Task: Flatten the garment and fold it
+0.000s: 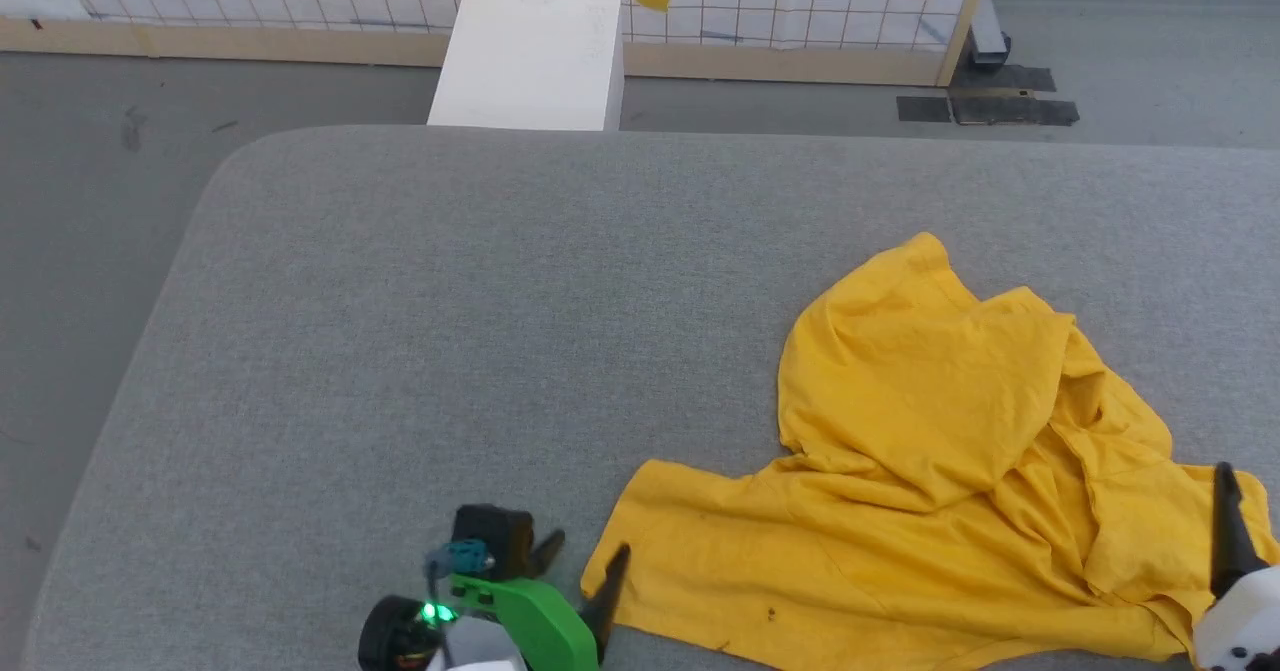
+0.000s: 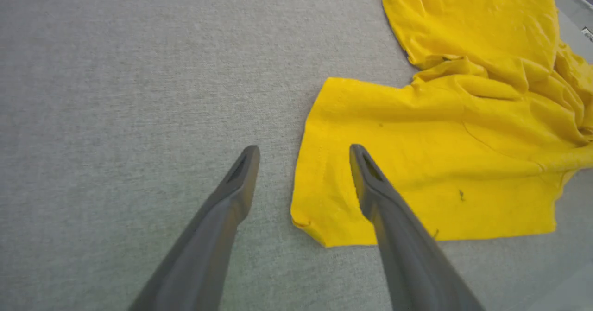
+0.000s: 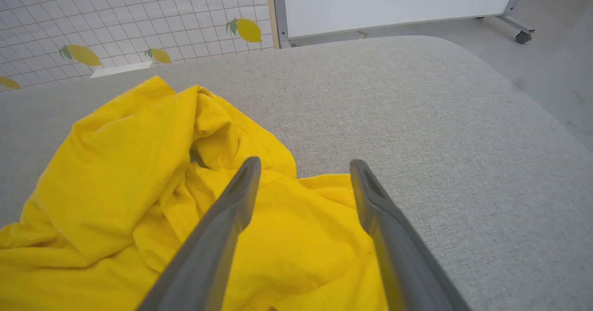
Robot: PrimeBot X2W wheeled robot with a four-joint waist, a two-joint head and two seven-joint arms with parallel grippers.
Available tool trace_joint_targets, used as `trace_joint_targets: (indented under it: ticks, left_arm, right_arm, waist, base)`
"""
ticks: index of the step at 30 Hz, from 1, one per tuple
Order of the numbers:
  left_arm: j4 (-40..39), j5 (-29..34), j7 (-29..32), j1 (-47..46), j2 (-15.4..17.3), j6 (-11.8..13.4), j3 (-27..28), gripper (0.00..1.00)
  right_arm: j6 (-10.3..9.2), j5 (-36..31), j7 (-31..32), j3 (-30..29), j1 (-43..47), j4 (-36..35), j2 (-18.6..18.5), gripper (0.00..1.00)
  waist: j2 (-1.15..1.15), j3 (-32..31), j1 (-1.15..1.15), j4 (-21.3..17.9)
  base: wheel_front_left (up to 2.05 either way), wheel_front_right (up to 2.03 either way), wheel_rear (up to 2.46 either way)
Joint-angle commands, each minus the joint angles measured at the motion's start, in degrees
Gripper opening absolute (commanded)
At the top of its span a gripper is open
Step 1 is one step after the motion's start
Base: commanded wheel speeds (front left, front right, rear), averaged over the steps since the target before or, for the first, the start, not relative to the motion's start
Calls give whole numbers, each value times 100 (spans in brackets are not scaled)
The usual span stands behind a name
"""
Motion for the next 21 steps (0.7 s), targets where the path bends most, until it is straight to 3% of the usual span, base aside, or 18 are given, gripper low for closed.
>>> trace_joint_targets:
  ticks: [1,5,11,20,21]
  left_arm:
    - [-65,-70,296,96,31,15,-56,100]
    - [-97,-28,983,165,9,333,-144,100]
    - [-72,-40,1596,170,-86,585,-314,100]
    - [112,-242,1641,-38,-242,698,-438,100]
    - [141,-254,1575,-68,-256,714,-450,86]
  right_arm:
    - [-10,43,-55,103,74,-46,-5,100]
    - [-10,103,-80,274,94,-98,-5,100]
    - [-10,154,-56,438,122,-127,-5,100]
    - [-10,288,-45,631,72,-196,-5,100]
    - [-10,297,-48,638,68,-201,-5,100]
  waist:
    - [0,-25,0,-31]
    - [0,-41,0,-84]
    - [0,-22,0,-175]
    - [0,59,0,-366]
    - [0,66,0,-381]
  base:
    - [0,0,0]
    - [0,0,0]
    - [0,0,0]
    - [0,0,0]
    - [0,0,0]
